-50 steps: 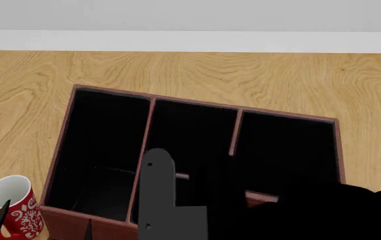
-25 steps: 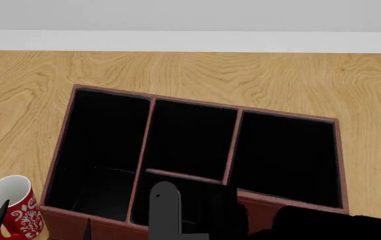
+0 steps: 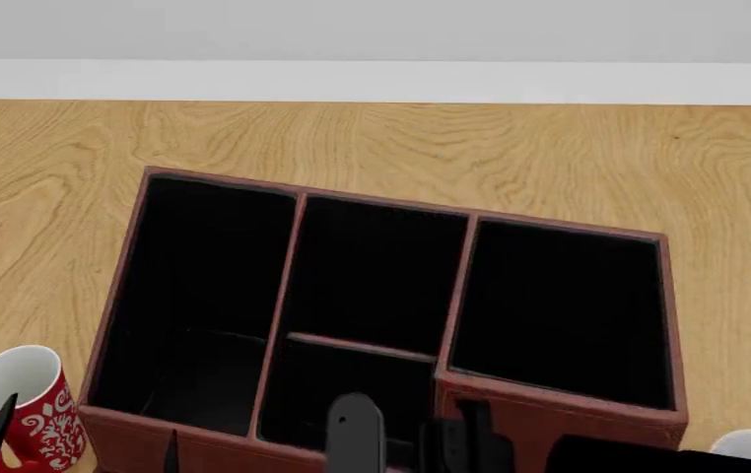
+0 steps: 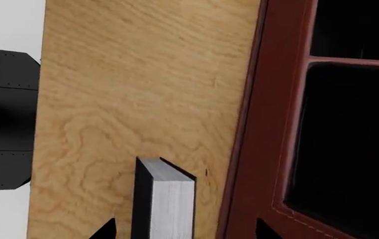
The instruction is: Pick up the book and place it in the right compartment of the caddy.
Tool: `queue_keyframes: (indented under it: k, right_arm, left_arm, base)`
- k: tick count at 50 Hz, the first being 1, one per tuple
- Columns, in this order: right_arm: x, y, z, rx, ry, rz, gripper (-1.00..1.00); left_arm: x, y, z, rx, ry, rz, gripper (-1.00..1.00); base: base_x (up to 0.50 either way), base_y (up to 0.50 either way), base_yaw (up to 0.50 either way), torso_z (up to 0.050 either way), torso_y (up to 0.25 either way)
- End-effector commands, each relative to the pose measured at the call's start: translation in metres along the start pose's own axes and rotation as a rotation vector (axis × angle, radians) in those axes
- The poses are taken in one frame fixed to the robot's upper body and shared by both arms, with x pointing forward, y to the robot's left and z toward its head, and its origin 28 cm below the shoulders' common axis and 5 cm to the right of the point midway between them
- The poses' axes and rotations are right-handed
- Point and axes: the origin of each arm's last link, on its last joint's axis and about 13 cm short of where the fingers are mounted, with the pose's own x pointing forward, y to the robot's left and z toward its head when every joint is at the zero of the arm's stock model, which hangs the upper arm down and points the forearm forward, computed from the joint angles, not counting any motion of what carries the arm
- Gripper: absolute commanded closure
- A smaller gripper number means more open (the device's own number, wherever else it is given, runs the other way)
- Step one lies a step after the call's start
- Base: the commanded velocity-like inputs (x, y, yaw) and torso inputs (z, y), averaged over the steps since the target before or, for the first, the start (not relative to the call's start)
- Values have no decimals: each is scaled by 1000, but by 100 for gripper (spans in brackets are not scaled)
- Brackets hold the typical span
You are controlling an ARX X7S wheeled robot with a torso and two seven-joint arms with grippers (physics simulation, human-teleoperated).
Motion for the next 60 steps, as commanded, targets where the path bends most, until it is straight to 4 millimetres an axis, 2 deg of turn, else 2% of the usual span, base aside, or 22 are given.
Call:
queue_keyframes:
  k: [1, 26, 49, 60]
  right_arm:
    - [9, 2, -8, 7, 31, 9, -100]
    - [36, 6, -19, 32, 60, 56, -100]
    - [51, 4, -29, 48, 109, 52, -100]
    - [58, 9, -33, 60, 109, 72, -100]
  left_arm:
    - [0, 0, 0, 0, 2, 1, -100]
    - [0, 0, 0, 8, 0, 2, -100]
    - [0, 0, 0, 6, -1, 9, -100]
    - [0, 0, 0, 6, 4, 11, -100]
  base:
    - [0, 0, 0, 0, 0]
    - [0, 0, 0, 0, 0]
    - [0, 0, 0, 0, 0]
    - [0, 0, 0, 0, 0]
